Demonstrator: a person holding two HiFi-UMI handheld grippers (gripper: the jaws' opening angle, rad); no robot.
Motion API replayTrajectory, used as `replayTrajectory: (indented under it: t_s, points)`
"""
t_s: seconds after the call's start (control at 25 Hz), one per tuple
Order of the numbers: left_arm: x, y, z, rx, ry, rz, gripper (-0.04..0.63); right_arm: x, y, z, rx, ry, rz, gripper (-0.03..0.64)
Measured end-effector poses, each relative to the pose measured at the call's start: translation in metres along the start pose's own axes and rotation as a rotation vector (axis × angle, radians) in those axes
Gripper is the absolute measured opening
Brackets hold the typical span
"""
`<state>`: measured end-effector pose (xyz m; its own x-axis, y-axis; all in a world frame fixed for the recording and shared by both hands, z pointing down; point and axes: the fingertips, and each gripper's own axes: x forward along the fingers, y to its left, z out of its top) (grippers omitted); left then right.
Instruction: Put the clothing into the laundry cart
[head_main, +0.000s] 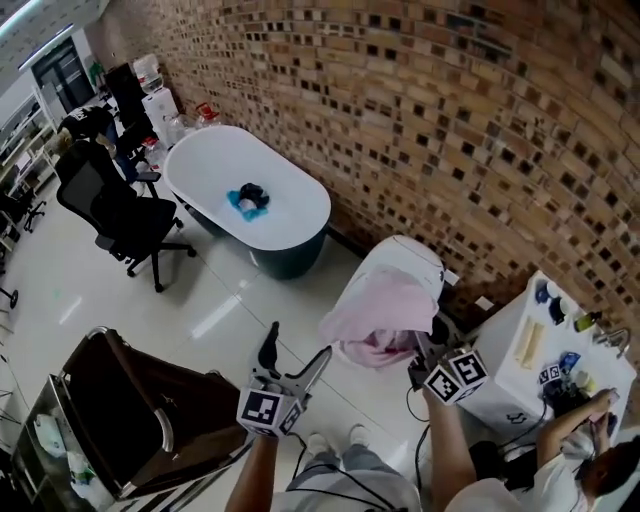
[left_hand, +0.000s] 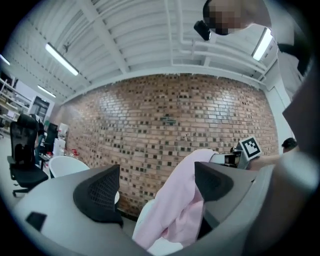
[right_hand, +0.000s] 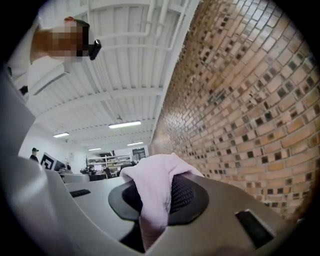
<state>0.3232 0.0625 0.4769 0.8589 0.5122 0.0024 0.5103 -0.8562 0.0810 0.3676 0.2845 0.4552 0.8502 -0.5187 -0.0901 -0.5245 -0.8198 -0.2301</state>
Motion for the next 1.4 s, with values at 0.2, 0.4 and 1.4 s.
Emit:
replayTrajectory:
  t_s: [0.2,0.4,1.4]
  points:
    - [-0.039,0.010,0.048,0.023,-0.074,0.096,0.454,-0.005,0.057,0.067,-0.038,-0.121,0.119,0.091]
    - [-0.079,0.020,0.076,0.088,-0.094,0.186,0.453,0.016,0.106,0.091,-0.023,-0.167,0.259,0.091]
    - [-0.428,0.135,0.142,0.087,-0.158,0.858,0.451,0.134,0.518,0.115,0.157,-0.262,1.048,0.091]
